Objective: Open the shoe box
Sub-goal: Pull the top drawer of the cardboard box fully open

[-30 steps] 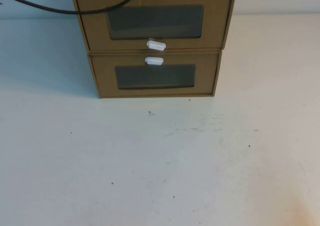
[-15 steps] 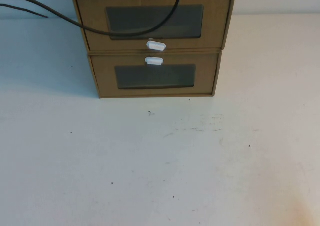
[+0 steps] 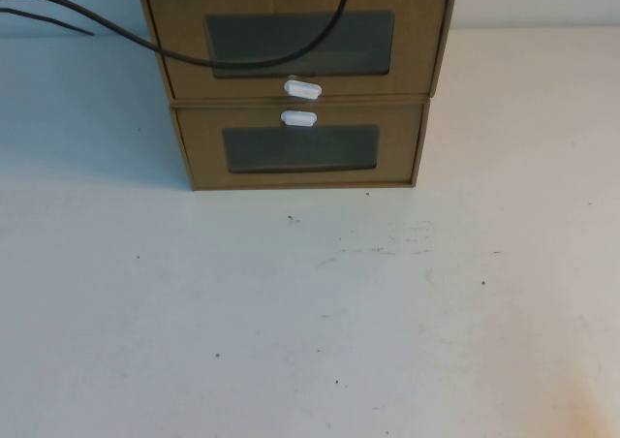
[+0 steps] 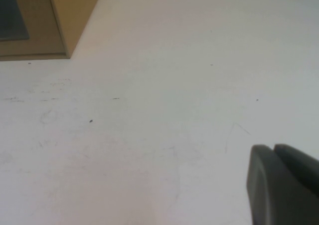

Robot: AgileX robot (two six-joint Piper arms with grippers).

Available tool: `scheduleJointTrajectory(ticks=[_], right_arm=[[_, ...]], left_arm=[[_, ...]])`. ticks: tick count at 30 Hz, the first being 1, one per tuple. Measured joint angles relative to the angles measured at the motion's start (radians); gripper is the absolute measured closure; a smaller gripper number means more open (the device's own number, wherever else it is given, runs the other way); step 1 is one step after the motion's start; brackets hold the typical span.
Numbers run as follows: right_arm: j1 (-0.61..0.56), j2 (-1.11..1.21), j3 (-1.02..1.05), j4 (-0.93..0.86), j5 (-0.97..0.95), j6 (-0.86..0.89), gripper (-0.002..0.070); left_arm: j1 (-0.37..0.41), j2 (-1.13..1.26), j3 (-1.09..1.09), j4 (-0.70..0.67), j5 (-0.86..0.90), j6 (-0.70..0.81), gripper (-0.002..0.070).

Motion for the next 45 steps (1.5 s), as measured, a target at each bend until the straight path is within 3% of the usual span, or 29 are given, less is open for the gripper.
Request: scheduleJointTrajectory(ticks=[17,20,25,31,41,45], right_arm=[[0.0,0.0,0.0,0.022,-0.027,0.0,0.0689],[0.0,0.0,0.0,0.154,-0.088,0.0,0.0689],[0.0,0.0,0.0,0.533,-0.172,0.0,0.069],[0.0,0.0,0.0,0.731,-0.216,0.0,0.069],[0.0,0.137,-0.192,0.659,0.119,-0.009,0.0689],[0.0,0.255,-0.306,0.626,0.243,-0.105,0.0689]], left_arm=[[0.0,0.0,0.0,0.0,0.015,-0.014,0.0679],[0.0,0.0,-0.002,-0.002,0.018,-0.018,0.0679],[0.0,0.0,-0.002,-0.002,0.02,-0.018,0.0679],[0.0,0.0,-0.003,-0.002,0.028,-0.018,0.0679],[0.0,0.0,-0.006,-0.004,0.039,-0.026,0.0679],[0.0,0.0,-0.006,-0.005,0.043,-0.028,0.0679]])
